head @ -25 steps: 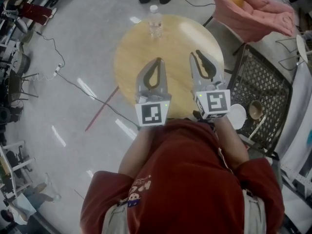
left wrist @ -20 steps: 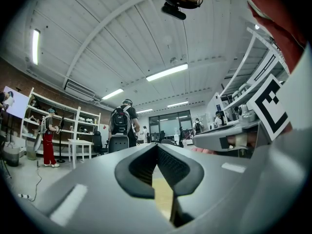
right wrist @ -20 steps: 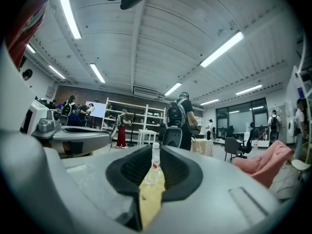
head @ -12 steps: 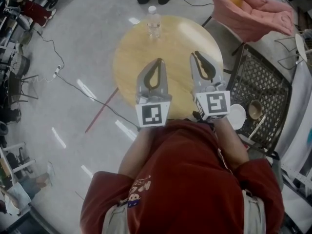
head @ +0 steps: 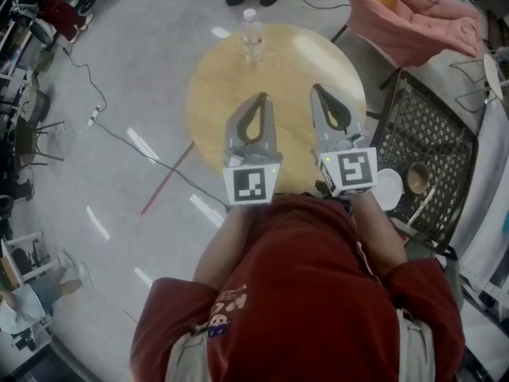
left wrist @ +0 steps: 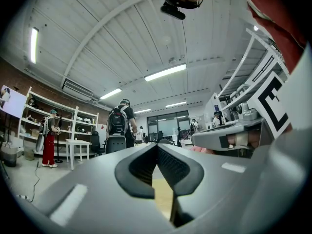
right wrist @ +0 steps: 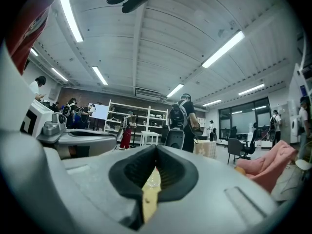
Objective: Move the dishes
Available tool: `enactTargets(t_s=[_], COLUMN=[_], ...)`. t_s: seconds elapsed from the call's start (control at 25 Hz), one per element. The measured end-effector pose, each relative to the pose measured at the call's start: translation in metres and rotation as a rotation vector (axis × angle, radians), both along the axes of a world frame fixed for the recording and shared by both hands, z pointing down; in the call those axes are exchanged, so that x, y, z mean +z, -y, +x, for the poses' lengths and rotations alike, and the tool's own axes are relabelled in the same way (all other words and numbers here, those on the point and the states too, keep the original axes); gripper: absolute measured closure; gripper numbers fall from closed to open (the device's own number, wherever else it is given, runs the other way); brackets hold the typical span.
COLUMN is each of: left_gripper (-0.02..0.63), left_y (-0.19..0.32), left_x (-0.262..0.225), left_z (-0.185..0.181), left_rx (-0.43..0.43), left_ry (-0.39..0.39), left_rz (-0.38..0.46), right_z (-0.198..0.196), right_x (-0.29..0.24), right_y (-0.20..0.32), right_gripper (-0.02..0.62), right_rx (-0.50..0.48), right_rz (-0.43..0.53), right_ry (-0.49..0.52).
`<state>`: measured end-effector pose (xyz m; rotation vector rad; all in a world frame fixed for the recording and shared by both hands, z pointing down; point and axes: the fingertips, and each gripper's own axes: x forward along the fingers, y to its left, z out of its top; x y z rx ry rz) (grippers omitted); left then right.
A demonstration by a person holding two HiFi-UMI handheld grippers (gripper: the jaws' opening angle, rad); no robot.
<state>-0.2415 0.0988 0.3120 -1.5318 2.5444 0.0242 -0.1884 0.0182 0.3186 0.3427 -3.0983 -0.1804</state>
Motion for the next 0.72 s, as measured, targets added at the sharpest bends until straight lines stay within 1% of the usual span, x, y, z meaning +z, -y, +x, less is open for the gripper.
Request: enactTargets(t_s=[0.16,0.52,0.72], left_gripper=[0.6,0.6,0.6], left_y=[0.005,0.001,0.001], left_x=[0.0,0.002,0.005], left_z=[0.002,0.0,0.005], left_rx=[0.001,-0.008,-0.005], left_ry=[-0.004,0.0,0.0], left_rz=[0.005,-0.004,-0.004], right_z=[0.001,0.001,0.003], right_x=[0.003,0.009,0.011], right_y=[0.004,0.003,0.001], right_gripper=[0.594,0.594,0.594], right_rx=[-0.003,-0.008,-0.01], right_rz=[0.008,-0.019,-0.016], right_ry=[-0.012,-0.044,-0.046])
